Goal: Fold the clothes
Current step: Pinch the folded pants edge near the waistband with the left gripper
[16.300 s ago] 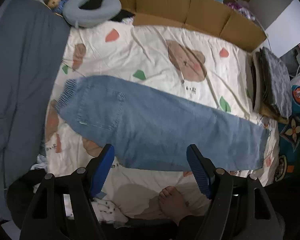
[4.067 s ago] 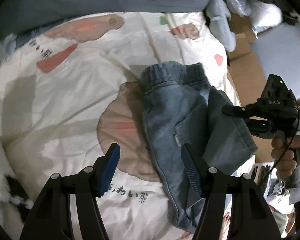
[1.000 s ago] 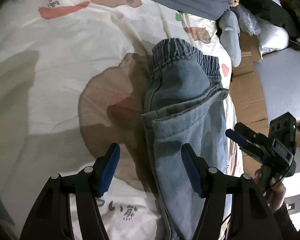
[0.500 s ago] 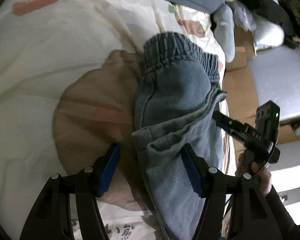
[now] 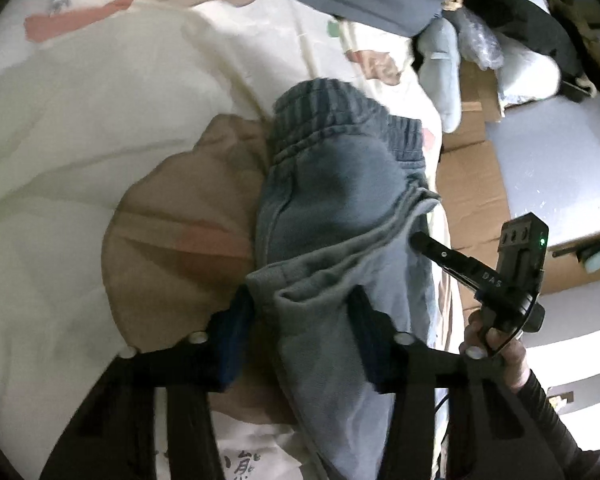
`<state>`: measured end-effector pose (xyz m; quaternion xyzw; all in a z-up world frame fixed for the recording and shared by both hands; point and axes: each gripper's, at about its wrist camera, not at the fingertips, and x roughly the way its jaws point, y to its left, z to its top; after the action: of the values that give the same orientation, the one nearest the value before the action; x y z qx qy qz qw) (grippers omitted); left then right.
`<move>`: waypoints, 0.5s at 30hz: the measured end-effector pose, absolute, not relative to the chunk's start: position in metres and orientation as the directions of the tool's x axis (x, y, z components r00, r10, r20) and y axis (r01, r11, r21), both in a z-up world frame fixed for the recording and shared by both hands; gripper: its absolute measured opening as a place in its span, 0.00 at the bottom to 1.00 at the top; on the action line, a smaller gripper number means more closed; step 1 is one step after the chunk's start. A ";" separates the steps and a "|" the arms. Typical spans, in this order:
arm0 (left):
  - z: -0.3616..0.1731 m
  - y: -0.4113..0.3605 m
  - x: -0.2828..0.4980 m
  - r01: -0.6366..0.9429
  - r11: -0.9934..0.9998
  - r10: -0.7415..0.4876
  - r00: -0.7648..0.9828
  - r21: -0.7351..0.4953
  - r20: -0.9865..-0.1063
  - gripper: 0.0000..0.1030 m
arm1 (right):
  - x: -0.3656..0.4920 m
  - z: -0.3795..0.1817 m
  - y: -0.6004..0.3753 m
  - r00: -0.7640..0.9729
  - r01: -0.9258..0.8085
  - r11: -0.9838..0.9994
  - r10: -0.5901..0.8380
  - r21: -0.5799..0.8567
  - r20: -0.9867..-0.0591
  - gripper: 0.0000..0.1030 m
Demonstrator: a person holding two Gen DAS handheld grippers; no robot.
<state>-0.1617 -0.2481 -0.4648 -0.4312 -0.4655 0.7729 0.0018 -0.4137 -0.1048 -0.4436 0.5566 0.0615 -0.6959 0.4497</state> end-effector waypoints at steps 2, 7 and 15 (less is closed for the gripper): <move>-0.460 -0.248 -0.159 0.393 -0.575 0.392 -0.637 -0.717 -0.664 0.43 | -0.411 -0.439 -0.106 0.031 0.715 -0.566 -0.560 0.410 -0.828 0.11; -0.459 -0.251 -0.152 0.404 -0.560 0.377 -0.653 -0.723 -0.657 0.43 | -0.417 -0.437 -0.101 0.046 0.727 -0.545 -0.567 0.417 -0.822 0.13; -0.467 -0.248 -0.166 0.418 -0.568 0.393 -0.619 -0.709 -0.680 0.43 | -0.423 -0.439 -0.105 0.096 0.751 -0.489 -0.584 0.443 -0.806 0.32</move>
<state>-0.1661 -0.2480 -0.4666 -0.4363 -0.4646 0.7705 -0.0079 -0.4230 -0.1048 -0.4389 0.5462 0.0767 -0.6678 0.4998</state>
